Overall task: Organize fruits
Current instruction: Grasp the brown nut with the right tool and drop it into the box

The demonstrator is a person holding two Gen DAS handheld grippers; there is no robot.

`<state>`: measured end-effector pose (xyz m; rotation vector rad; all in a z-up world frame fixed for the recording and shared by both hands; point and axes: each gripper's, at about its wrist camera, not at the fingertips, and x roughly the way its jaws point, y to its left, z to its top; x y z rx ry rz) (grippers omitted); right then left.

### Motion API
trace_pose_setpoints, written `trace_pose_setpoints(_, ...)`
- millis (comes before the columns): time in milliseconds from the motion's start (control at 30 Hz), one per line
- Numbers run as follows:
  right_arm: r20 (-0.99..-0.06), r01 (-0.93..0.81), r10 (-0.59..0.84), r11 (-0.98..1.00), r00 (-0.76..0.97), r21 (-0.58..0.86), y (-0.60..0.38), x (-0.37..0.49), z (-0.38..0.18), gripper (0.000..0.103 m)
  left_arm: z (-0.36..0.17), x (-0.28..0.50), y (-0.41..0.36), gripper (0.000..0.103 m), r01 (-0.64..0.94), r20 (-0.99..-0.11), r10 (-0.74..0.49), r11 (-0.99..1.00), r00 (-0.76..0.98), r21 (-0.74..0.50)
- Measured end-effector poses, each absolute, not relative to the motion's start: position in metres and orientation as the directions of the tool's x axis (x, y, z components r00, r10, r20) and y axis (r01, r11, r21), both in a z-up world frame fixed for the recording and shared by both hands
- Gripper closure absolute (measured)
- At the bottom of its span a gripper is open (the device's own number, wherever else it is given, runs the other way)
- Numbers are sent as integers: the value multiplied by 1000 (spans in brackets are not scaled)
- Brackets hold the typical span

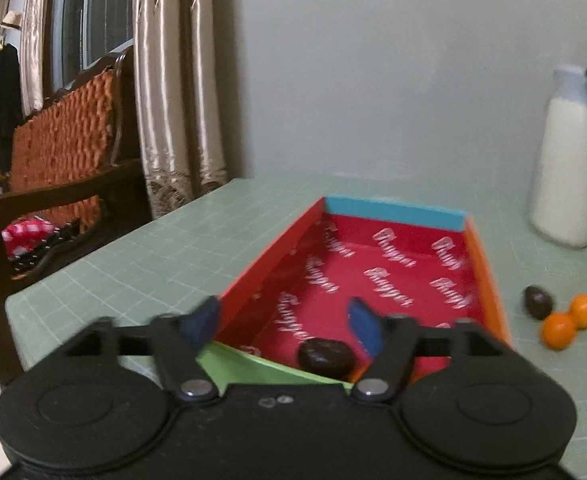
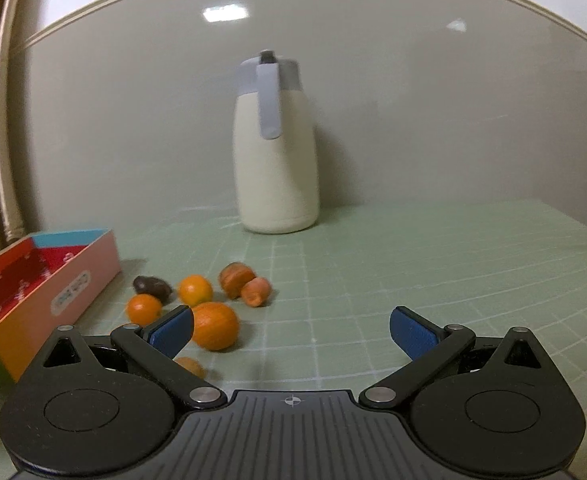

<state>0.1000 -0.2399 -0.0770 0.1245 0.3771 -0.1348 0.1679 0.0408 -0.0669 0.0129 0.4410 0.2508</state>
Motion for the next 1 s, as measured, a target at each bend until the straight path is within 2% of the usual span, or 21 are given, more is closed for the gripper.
trace_pose_setpoints(33,-381,142,-95,985,920,97,-238,101,-78,0,-66,165,38,20,-241,-407,248,968,879,69)
trace_pose_setpoints(133,-397,109,-56,988,916,111,-232,104,-81,0,-60,155,33,19,-209,-372,221,975,901,73)
trace_pose_setpoints(333,-421,58,-9,993,907,105,-216,112,-86,2,-54,146,41,15,-220,-362,228,973,904,65)
trace_pose_setpoints(367,-422,52,-4,993,907,102,-213,113,-87,8,-52,145,45,13,-232,-358,240,971,902,64)
trace_pose_setpoints(433,-441,31,15,995,898,97,-209,117,-89,42,-51,141,53,13,-260,-355,265,964,897,61)
trace_pose_setpoints(533,-483,35,31,991,875,127,-208,125,-96,44,-49,135,65,13,-284,-362,281,958,889,46)
trace_pose_setpoints(667,-486,34,33,991,873,127,-204,129,-98,46,-47,126,78,13,-310,-359,305,950,882,45)
trace_pose_setpoints(733,-496,17,49,992,867,128,-201,132,-100,66,-47,122,84,12,-322,-360,315,946,878,42)
trace_pose_setpoints(900,-490,10,41,995,871,102,-194,130,-102,68,-46,118,98,10,-357,-366,342,934,865,29)
trace_pose_setpoints(967,-489,4,42,996,871,94,-192,130,-103,78,-48,120,101,10,-369,-378,354,929,855,35)
trace_pose_setpoints(1000,-488,0,46,996,872,94,-192,128,-103,78,-49,120,103,10,-375,-386,360,926,850,37)
